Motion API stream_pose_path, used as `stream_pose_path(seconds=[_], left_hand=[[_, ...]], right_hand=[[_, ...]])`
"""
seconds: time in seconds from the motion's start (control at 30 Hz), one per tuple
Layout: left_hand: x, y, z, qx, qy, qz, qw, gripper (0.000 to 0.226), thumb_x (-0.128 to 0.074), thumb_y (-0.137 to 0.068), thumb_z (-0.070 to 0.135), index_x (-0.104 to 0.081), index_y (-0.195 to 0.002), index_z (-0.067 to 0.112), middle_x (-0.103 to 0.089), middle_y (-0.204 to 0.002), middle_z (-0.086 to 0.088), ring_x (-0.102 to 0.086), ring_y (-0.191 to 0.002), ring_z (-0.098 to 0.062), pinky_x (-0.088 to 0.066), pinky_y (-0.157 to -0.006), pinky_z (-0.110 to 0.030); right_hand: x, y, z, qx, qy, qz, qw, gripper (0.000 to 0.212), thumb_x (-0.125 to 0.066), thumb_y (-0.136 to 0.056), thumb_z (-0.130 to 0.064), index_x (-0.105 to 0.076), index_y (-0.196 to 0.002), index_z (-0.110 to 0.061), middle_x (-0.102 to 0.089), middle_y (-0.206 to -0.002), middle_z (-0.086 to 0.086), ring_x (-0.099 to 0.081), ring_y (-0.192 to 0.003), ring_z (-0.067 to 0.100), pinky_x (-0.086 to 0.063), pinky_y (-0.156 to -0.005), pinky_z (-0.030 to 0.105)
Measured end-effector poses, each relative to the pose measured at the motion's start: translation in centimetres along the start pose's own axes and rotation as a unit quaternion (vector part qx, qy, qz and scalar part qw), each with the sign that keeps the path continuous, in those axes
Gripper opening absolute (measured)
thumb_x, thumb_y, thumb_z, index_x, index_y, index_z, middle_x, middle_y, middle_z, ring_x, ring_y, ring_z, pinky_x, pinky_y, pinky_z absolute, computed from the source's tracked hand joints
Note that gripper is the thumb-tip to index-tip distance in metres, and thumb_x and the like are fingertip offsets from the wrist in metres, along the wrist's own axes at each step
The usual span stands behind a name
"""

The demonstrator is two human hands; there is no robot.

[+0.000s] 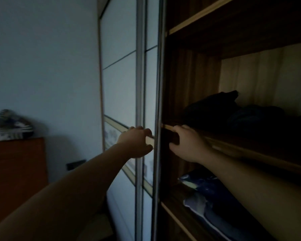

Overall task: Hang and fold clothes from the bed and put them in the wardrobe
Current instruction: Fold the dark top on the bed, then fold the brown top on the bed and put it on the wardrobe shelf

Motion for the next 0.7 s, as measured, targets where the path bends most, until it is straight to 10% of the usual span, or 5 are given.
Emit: stream_pose_path(seconds=[0.7], left_hand=[[-2.4,17.9,-30.5,0.318,-0.081,-0.07,0.942,0.052,-0.06,-0.084,0.046,-0.046,-0.131,0.032,-0.047,-0.133,0.002,-0.044,-0.123,-0.023,-0.041,-0.096,-0.041]], right_hand=[[-26.0,-5.5,-24.3,0.223,-0.076,-0.225,0.945,0.063,-0.053,-0.091,-0.042,-0.033,-0.144,-0.015,-0.04,-0.144,0.007,-0.045,-0.126,0.026,-0.043,-0.1,0.038]])
Point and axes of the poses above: each hand's wrist, its own y-axis away from the middle knuckle, its own x-axis out of the back of the hand, z = x × y, the point moved 9 cm from there along -y, towards the middle knuckle
